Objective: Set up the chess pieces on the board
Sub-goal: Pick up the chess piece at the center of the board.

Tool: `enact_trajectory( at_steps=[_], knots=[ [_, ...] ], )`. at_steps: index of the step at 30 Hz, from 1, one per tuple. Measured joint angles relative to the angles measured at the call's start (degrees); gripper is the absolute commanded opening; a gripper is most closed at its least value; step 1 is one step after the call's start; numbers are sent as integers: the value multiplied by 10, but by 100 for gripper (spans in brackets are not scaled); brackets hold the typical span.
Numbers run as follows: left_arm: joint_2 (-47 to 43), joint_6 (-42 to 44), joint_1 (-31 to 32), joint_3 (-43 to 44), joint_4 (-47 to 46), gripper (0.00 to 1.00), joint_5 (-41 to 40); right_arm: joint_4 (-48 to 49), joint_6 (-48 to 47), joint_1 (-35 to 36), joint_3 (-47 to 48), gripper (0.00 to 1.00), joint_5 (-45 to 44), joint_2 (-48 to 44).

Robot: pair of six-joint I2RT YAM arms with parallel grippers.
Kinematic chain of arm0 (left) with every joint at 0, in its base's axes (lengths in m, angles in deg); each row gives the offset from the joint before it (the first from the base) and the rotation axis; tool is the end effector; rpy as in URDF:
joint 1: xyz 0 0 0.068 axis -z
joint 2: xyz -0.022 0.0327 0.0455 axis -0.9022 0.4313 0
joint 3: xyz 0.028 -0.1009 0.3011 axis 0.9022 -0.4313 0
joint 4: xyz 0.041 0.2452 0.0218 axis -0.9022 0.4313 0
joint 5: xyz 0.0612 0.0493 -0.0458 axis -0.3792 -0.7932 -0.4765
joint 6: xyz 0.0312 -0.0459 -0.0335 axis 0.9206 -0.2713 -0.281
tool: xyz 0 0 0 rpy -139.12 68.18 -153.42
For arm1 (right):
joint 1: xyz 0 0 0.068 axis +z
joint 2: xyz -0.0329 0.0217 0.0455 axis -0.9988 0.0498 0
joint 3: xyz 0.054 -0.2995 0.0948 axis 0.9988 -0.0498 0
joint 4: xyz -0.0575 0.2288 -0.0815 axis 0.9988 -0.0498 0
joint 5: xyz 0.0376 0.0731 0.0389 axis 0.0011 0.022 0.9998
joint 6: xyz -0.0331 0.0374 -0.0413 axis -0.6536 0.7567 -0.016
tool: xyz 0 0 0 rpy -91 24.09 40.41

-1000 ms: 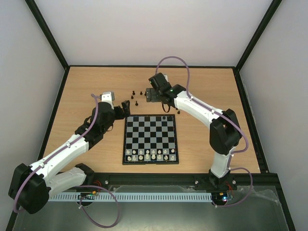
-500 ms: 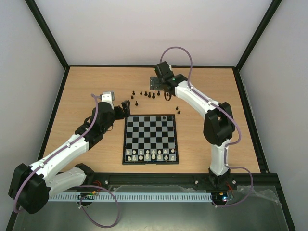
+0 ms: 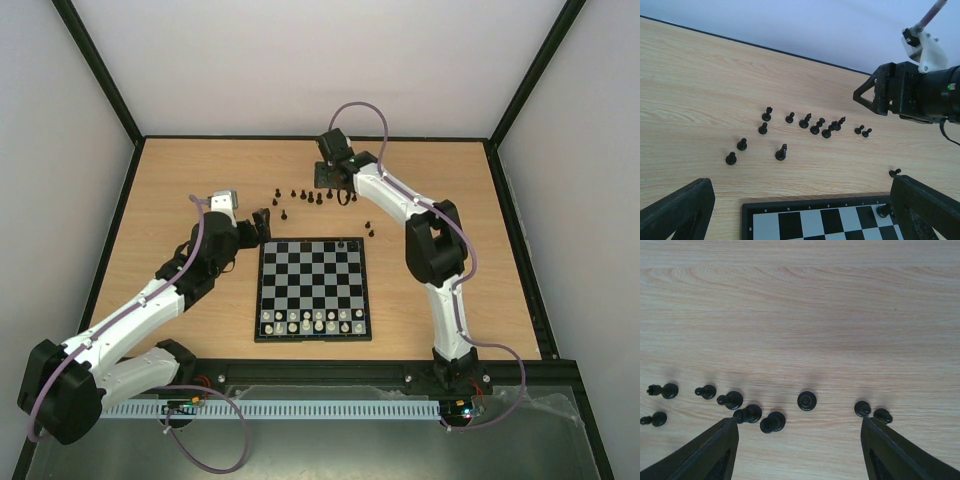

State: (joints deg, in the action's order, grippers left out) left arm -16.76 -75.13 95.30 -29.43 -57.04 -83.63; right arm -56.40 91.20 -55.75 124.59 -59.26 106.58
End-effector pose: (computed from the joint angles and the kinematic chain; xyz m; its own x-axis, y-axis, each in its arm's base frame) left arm 0.1887 -0.1003 0.3114 -0.3818 -0.3339 -0.8618 0.1590 0.8949 -0.4171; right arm 0.4593 0.2644 0.2845 -0.6304 0.0818 -0.7719 -0.0707 0.9842 0.1621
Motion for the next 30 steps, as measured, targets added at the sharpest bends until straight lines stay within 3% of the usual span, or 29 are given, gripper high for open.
enact_trajectory(
  at_steps=[14, 30],
  knots=[
    [0, 0, 0, 0, 0, 99, 0, -11, 4, -7, 45, 48, 15, 64],
    [0, 0, 0, 0, 0, 99, 0, -40, 9, -21, 95, 38, 38, 114]
  ],
)
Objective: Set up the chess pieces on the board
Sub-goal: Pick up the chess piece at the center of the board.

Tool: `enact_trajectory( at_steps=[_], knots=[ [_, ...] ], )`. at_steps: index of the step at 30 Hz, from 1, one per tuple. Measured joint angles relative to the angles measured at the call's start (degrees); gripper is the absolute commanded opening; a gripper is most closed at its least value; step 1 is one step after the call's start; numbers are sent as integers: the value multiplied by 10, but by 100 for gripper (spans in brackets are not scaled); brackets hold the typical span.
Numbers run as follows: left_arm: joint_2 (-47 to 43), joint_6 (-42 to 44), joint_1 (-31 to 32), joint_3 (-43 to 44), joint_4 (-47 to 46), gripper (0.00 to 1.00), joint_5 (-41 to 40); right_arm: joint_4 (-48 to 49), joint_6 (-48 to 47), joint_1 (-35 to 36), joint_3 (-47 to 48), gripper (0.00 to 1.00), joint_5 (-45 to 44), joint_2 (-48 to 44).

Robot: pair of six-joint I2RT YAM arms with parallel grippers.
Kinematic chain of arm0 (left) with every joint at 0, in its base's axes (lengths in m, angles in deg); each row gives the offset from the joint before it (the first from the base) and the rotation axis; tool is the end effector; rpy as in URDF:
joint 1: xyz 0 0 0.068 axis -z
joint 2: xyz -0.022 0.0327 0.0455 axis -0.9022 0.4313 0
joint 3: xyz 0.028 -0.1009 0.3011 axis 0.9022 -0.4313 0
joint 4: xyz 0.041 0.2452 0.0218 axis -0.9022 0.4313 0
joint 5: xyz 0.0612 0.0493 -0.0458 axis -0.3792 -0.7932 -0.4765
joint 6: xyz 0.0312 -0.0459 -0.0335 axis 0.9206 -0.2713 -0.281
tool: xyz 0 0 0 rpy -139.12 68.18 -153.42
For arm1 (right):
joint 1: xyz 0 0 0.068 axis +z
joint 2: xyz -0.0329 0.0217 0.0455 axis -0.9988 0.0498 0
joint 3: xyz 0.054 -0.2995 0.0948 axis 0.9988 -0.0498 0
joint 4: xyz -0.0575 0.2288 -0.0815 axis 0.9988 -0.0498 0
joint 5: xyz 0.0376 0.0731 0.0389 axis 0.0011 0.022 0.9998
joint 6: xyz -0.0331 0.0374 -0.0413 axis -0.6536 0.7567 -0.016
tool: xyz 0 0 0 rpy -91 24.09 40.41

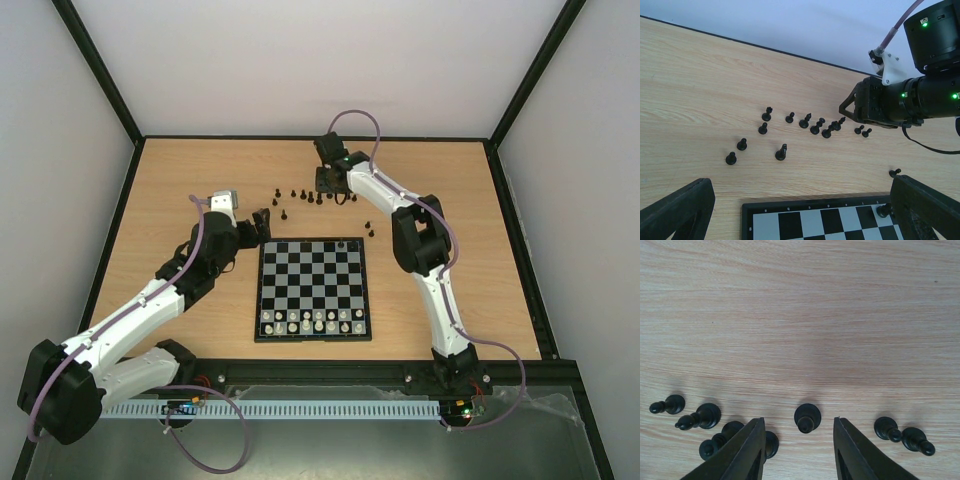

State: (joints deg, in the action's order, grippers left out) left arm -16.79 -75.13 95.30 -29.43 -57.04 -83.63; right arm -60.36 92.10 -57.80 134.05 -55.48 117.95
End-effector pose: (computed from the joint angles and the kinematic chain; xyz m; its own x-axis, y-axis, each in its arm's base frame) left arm 0.1886 -0.1002 0.3115 -0.3814 -0.3341 -0.8619 0.1592 0.8947 -0.4173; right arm 0.5008 0.2697 0.2271 -0.7139 0.0789 -0.6958 -0.0545 0.9844 0.1676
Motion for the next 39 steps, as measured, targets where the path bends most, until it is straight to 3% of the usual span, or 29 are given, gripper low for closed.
enact_trajectory(
  at_steps=[19, 39],
  knots=[
    [0, 0, 0, 0, 0, 99, 0, -22, 2, -8, 16, 33, 13, 33],
    [0, 0, 0, 0, 0, 99, 0, -25, -3, -9, 50, 21, 22, 57]
  ],
)
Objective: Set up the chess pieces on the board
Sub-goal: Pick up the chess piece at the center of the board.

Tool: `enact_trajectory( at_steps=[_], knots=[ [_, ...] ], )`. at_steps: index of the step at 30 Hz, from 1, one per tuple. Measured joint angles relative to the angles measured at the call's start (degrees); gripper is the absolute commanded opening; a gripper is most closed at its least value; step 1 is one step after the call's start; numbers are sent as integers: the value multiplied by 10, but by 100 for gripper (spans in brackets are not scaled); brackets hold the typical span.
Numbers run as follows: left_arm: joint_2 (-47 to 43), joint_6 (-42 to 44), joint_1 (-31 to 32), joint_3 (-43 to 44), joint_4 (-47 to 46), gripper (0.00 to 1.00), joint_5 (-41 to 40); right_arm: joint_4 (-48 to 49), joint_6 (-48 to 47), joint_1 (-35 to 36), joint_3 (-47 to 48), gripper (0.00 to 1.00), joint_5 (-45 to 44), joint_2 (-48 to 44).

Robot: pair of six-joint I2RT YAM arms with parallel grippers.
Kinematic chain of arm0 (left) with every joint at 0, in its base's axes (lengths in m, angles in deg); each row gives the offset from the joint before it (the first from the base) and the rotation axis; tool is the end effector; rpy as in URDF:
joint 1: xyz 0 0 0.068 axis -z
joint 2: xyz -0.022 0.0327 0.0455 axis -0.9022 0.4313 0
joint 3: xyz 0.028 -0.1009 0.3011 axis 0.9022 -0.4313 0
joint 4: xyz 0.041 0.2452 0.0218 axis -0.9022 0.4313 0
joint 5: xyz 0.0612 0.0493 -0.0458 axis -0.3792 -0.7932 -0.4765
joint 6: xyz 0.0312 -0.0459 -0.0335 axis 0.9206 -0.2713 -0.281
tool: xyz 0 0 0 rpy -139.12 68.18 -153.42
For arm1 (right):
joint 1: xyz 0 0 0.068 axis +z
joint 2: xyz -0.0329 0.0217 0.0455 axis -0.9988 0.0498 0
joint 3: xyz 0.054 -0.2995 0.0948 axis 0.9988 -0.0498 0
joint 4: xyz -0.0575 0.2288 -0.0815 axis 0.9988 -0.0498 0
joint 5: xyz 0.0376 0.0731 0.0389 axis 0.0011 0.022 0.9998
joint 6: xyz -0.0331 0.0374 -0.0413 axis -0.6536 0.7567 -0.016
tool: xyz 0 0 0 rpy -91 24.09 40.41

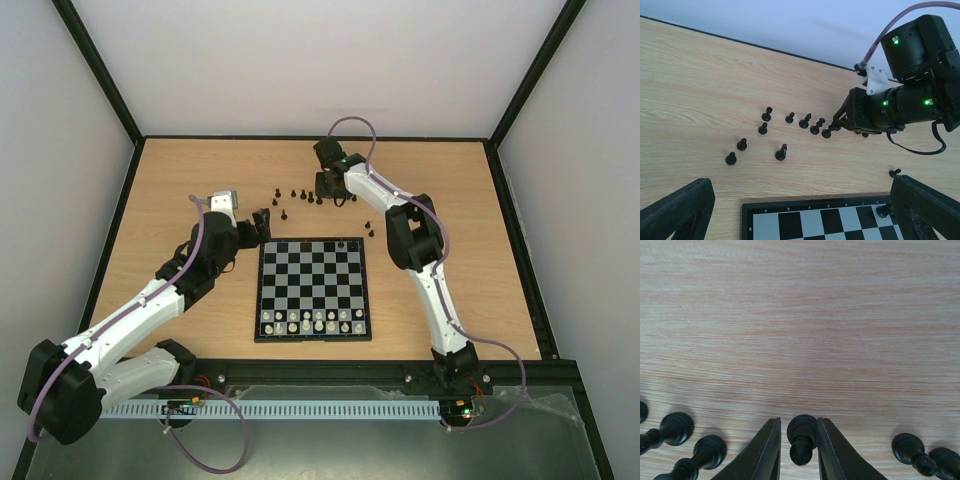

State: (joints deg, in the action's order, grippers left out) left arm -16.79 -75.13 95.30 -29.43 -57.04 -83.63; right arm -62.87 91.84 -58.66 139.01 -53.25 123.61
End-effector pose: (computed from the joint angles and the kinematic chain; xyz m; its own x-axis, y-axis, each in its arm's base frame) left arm 0.1886 -0.1002 0.3115 -0.3814 -0.3341 -0.8619 0.1592 0.8947 -0.4173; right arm 0.5173 0.2711 0.1962 -0.7568 0.0646 -0.6505 -0.0587 0.9844 0.1660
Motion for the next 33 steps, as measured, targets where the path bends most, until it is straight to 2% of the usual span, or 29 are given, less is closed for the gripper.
enact_trajectory(
  at_steps=[7, 11, 15, 33],
  knots=[
    [0, 0, 0, 0, 0, 99, 0, -3, -2, 0, 0, 18, -1, 10],
    [0, 0, 0, 0, 0, 99, 0, -4, -3, 0, 1, 25, -1, 10],
    [0, 0, 0, 0, 0, 99, 0, -4, -3, 0, 2, 26, -1, 10],
    [0, 0, 0, 0, 0, 99, 0, -4, -4, 0, 2, 17, -1, 10]
  ],
)
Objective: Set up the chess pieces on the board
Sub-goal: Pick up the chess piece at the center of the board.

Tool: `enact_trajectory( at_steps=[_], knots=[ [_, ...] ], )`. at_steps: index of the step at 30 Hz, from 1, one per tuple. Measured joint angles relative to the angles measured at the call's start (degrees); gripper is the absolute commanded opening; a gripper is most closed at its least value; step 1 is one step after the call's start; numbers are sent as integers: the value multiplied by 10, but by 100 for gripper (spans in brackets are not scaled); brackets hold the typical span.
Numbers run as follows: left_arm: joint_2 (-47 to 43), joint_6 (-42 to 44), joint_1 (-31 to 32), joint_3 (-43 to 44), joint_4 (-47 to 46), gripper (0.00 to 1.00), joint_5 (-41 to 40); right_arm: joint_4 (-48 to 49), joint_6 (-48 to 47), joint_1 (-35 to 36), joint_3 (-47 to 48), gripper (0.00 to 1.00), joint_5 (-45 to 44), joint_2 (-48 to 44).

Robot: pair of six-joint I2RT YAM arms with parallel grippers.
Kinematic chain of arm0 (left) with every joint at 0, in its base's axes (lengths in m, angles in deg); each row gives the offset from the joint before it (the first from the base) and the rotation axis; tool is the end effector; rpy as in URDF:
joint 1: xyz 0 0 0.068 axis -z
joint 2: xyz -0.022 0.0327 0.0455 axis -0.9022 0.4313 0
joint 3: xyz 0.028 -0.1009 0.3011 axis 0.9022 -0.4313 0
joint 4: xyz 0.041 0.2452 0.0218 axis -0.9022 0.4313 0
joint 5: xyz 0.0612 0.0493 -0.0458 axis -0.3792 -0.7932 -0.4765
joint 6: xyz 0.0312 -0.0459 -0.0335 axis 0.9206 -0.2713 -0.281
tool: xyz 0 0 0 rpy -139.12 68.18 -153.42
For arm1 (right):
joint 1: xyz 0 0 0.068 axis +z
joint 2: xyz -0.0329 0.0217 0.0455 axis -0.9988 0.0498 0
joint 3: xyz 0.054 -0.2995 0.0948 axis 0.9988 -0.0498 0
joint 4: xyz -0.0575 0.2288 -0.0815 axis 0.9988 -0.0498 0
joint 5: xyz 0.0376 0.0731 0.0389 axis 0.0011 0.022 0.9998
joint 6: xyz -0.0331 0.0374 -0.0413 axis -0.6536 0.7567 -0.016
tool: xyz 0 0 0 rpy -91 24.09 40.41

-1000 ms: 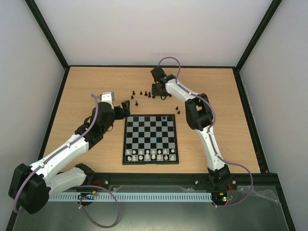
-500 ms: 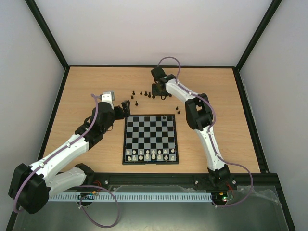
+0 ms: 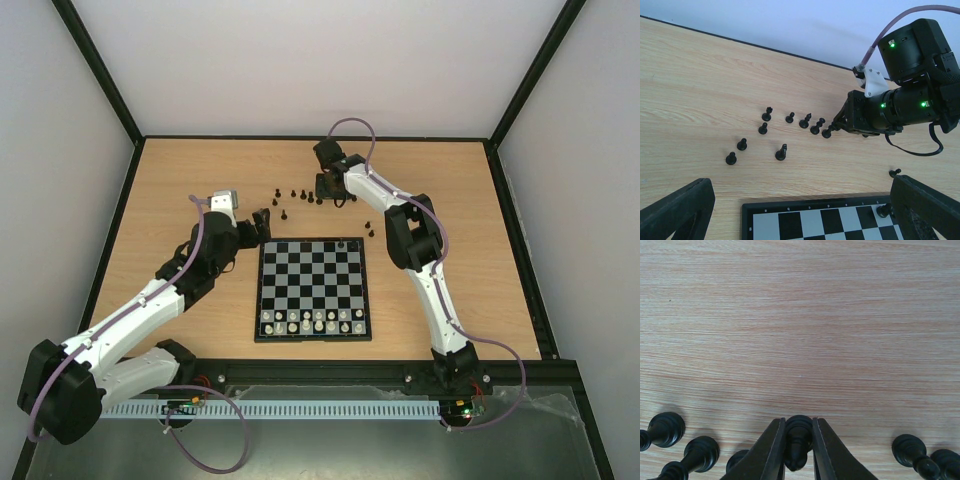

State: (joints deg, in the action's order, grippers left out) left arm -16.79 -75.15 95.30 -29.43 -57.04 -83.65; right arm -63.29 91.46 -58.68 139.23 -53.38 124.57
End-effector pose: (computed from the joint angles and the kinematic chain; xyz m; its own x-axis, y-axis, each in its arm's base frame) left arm 0.1886 -0.1002 0.3115 -0.3813 -0.3345 -0.8618 0.1588 0.8947 -0.4175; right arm 0.5184 0.2713 0.1874 -0.7672 0.0522 -0.6392 -0.0592 0.9867 0.1517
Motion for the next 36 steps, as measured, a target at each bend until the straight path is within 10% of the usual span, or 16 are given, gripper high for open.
enact_trajectory(
  at_steps=[19, 36],
  knots=[
    [1, 0, 0, 0, 0, 99, 0, -2, -1, 0, -21, 2, 0, -41],
    [2, 0, 0, 0, 0, 99, 0, 31, 2, 52, -336, 2, -50, -302]
  ],
)
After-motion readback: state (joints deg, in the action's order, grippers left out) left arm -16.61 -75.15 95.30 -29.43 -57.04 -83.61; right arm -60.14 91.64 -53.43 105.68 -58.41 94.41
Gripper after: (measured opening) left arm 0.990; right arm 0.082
